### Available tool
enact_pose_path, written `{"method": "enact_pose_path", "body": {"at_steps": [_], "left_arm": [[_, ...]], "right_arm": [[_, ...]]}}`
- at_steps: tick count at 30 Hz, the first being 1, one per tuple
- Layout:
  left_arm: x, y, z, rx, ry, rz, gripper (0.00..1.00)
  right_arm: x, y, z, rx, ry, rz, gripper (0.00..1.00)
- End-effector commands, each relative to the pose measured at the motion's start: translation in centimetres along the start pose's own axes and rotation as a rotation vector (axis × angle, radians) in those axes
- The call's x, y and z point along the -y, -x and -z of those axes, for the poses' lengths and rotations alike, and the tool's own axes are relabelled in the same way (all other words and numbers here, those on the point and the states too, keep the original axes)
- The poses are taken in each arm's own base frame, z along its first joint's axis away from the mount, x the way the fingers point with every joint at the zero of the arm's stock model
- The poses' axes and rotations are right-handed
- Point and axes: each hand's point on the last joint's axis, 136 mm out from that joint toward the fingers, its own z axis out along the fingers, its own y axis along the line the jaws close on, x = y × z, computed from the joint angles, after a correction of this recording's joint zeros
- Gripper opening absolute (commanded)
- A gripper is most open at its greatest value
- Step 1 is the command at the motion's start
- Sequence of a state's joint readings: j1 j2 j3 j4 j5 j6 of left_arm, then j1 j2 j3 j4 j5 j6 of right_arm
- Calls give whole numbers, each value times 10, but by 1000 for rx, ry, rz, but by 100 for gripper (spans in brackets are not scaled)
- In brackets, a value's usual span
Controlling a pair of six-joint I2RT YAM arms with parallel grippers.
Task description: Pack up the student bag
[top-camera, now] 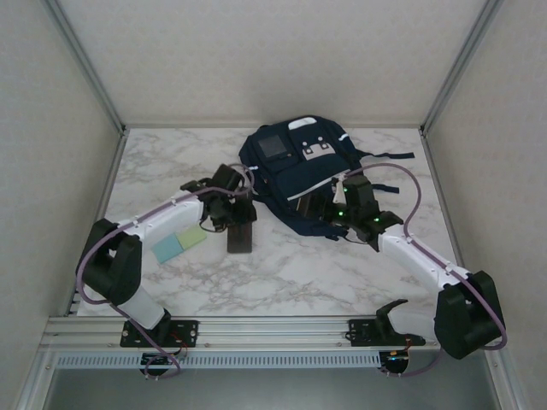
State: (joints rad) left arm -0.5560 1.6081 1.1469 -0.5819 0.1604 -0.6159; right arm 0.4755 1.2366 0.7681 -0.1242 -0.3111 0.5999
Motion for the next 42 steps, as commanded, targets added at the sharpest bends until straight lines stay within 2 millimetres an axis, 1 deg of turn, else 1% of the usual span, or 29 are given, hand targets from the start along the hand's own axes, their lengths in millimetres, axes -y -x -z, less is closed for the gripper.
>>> {"method": "enact_pose_path", "body": {"at_steps": [1, 3, 6, 9, 12, 14, 18, 20, 21, 23, 24, 27, 30, 31, 33, 34, 35, 36, 39, 42], "left_arm": [[43, 45, 24, 117, -184, 109, 67], [54, 58, 27, 145, -224, 139, 66], [67, 66, 24, 138, -277, 173, 66], [76, 64, 20, 120, -324, 209, 67], [81, 57, 17, 101, -364, 242, 67], [82, 52, 16, 86, -372, 245, 67], [86, 50, 21, 91, -390, 247, 66], [87, 50, 24, 93, -391, 243, 66], [87, 50, 24, 93, -392, 242, 66], [86, 49, 24, 92, -390, 241, 66], [86, 49, 23, 90, -389, 243, 67], [86, 48, 22, 89, -393, 246, 67], [89, 50, 24, 93, -406, 241, 69], [91, 51, 27, 97, -414, 237, 70], [95, 55, 33, 107, -424, 219, 75], [98, 58, 38, 114, -428, 206, 83], [100, 60, 42, 120, -424, 192, 96], [101, 63, 47, 134, -415, 171, 100], [99, 73, 62, 185, -364, 107, 100], [93, 87, 79, 256, -306, 47, 100]], "right_arm": [[-49, -1, -6, -8, 190, 156, 98], [-71, -10, -8, -21, 261, 225, 97], [-88, -22, -17, -38, 310, 305, 97], [-95, -26, -31, -36, 343, 331, 95], [-99, -22, -42, -21, 366, 338, 94], [-102, -19, -52, -21, 377, 344, 91], [-110, -19, -70, -55, 414, 342, 83], [-111, -20, -77, -66, 423, 329, 77], [-112, -19, -79, -64, 431, 325, 72], [-113, -19, -81, -65, 441, 313, 61], [-113, -19, -82, -66, 443, 307, 53], [-112, -21, -83, -77, 443, 298, 36], [-111, -23, -82, -81, 440, 296, 21], [-110, -23, -81, -83, 437, 293, 19], [-110, -23, -78, -82, 434, 293, 19], [-111, -22, -77, -78, 432, 294, 19], [-110, -21, -76, -74, 426, 293, 19], [-109, -21, -74, -70, 423, 293, 19], [-102, -14, -69, -47, 390, 278, 18], [-87, -6, -63, -26, 339, 246, 18]]}}
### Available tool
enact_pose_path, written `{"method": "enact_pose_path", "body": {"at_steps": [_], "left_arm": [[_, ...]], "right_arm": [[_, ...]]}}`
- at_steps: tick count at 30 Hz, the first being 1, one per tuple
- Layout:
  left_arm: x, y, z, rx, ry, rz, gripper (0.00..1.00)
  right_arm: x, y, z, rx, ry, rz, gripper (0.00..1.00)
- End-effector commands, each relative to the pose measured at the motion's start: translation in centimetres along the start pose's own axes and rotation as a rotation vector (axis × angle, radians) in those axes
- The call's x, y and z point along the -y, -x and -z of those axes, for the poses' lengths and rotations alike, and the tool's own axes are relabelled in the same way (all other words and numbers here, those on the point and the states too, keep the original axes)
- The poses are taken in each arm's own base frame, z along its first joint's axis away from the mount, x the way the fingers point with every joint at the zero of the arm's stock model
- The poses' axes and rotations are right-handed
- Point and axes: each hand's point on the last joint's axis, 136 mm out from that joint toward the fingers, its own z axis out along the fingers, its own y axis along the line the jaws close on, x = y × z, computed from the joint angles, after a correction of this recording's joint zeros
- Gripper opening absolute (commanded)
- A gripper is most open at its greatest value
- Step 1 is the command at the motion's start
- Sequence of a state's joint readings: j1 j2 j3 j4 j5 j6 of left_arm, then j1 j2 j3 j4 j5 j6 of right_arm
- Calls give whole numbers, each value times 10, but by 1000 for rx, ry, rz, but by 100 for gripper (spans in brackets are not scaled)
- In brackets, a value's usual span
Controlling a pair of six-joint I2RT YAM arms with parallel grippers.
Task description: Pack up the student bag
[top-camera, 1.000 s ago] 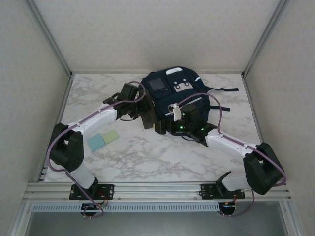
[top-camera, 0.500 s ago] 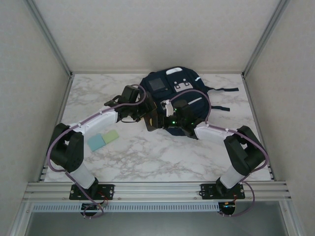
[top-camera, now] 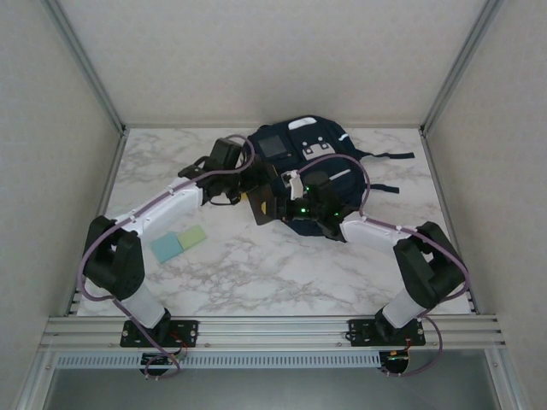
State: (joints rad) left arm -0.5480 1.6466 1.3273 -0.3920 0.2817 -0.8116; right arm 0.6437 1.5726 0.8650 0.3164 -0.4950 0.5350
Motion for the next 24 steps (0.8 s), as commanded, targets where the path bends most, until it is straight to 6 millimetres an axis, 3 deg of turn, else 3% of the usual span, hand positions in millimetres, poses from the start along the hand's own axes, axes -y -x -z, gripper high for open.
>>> {"method": "enact_pose_path", "body": {"at_steps": [1, 5, 9, 11, 16, 19, 24], "left_arm": [[21, 29, 38, 125, 18, -143, 100], [22, 43, 51, 189, 70, -229, 100], [25, 46, 44, 191, 75, -294, 100], [29, 41, 32, 165, 58, -340, 100], [44, 18, -8, 103, 50, -492, 97], [60, 1, -29, 78, 46, -608, 94], [79, -29, -65, 27, 88, -817, 92]], "right_arm": [[4, 9, 18, 34, -29, 10, 18], [30, 15, 47, 64, -141, -34, 18], [62, 24, 89, 120, -305, -81, 18], [78, 28, 115, 156, -399, -106, 18], [124, 34, 202, 257, -752, -232, 19], [134, 35, 242, 317, -873, -266, 19], [134, 38, 281, 405, -956, -278, 19]]}}
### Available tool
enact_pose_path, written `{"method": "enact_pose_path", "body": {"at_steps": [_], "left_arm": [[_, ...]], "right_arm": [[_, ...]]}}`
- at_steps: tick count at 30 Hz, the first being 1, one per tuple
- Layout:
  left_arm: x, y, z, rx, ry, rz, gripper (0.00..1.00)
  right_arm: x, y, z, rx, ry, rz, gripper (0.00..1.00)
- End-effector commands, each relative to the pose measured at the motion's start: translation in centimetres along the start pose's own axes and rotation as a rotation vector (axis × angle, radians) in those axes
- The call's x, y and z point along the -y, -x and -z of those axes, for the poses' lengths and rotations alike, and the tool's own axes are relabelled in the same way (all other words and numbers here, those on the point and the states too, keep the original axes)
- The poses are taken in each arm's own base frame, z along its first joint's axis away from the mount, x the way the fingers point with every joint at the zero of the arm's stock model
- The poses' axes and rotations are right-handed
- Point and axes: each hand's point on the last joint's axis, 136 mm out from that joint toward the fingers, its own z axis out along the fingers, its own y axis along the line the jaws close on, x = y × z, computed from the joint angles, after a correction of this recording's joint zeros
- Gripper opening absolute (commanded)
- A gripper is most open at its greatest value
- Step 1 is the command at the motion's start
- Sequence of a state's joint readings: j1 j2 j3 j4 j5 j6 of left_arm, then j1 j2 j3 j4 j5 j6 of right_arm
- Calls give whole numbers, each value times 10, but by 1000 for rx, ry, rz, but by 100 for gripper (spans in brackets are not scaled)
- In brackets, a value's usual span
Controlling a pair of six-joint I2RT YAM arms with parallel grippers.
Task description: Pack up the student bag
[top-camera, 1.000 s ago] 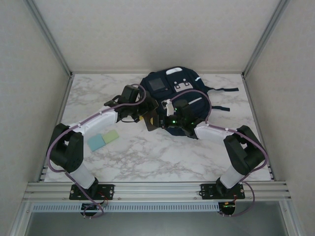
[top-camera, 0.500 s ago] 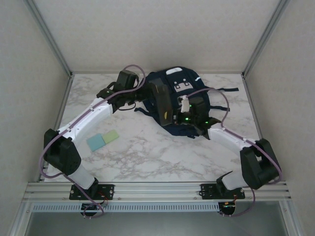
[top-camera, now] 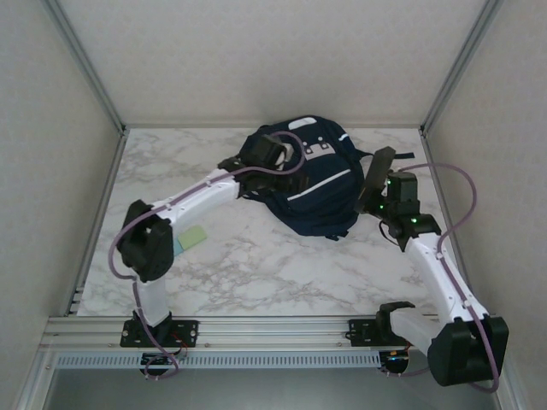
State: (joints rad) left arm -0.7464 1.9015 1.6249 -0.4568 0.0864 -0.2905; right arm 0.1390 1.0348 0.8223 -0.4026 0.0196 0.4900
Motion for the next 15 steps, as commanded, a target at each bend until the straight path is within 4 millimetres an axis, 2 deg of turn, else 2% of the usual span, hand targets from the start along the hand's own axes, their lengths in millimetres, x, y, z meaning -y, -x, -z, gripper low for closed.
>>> {"method": "enact_pose_path", "body": {"at_steps": [1, 7, 11, 15], "left_arm": [[22, 7, -12, 8, 34, -191, 92], [50, -19, -60, -119, 32, -382, 90], [51, -33, -83, -169, 68, -459, 89], [41, -40, -105, -191, 122, -495, 88]], "right_arm": [[15, 22, 22, 82, -80, -2, 19], [26, 26, 35, 124, -95, -31, 19], [31, 24, 41, 136, -103, -45, 19], [32, 24, 44, 144, -95, -52, 19]]}}
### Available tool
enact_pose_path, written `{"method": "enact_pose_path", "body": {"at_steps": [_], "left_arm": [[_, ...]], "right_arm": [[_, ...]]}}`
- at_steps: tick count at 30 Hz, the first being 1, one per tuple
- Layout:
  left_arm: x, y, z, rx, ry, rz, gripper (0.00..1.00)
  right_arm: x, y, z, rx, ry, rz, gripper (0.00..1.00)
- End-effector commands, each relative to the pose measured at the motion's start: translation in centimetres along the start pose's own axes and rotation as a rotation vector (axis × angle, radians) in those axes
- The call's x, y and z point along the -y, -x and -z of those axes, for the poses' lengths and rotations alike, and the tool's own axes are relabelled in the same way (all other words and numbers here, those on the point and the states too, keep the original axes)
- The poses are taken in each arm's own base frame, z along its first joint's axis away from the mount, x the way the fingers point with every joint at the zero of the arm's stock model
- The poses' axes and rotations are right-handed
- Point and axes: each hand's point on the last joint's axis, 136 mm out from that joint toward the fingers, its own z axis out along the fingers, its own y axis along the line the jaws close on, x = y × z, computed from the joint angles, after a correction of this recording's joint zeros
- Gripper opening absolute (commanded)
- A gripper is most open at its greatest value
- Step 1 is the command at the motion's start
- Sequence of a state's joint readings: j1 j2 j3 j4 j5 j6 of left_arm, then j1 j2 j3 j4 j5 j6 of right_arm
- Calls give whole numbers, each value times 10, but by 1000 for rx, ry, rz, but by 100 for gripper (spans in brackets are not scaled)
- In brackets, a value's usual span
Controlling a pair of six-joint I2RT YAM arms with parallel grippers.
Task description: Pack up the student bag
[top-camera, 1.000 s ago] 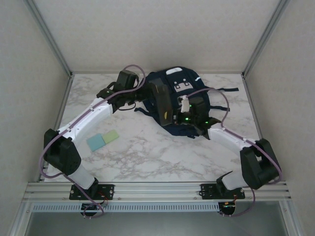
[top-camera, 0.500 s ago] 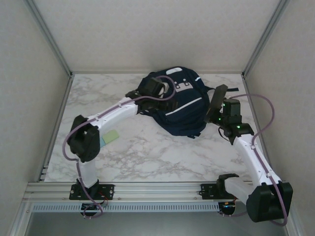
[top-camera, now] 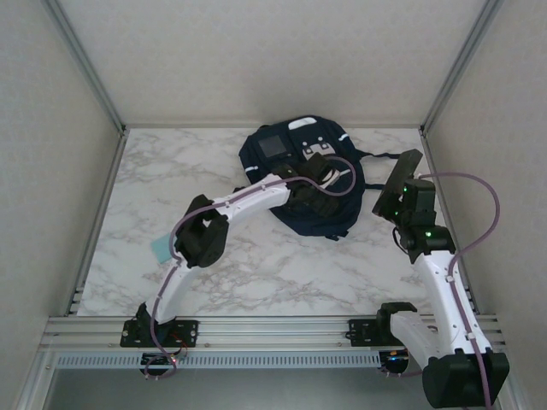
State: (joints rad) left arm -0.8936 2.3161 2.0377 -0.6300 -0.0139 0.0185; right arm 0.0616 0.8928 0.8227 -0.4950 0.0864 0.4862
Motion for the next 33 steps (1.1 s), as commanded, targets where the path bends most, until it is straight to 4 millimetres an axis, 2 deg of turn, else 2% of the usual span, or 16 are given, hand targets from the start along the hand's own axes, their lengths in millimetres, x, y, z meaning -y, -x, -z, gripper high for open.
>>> {"method": "enact_pose_path", "body": {"at_steps": [1, 3, 6, 8, 9, 14, 19, 24, 28, 33], "left_arm": [[-15, -5, -12, -46, 89, -70, 86], [-22, -7, -21, -58, 134, -77, 72], [-29, -5, -28, -60, 175, -75, 33], [-28, -1, -24, -51, 165, -63, 7], [-28, 2, -20, -44, 155, -50, 0], [-20, 26, 20, 14, -34, 115, 0], [-33, 57, 64, 74, -296, 400, 0], [-48, 77, 85, 114, -475, 559, 0], [-39, 86, 95, 125, -576, 593, 0], [-30, 96, 114, 154, -659, 618, 0]], "right_arm": [[2, 8, 6, 42, -1, -8, 19], [1, 9, 8, 42, 5, -8, 19], [0, 9, 10, 43, 8, -5, 18], [0, 9, 11, 42, 9, -2, 18], [0, 8, 11, 41, 12, -3, 18], [-2, 3, 7, 20, 34, -17, 17], [-11, -7, -2, -11, 93, -48, 17], [-44, -31, -21, -116, 304, -133, 19], [-71, -48, -37, -204, 474, -215, 20], [-101, -60, -51, -272, 599, -259, 19]]}}
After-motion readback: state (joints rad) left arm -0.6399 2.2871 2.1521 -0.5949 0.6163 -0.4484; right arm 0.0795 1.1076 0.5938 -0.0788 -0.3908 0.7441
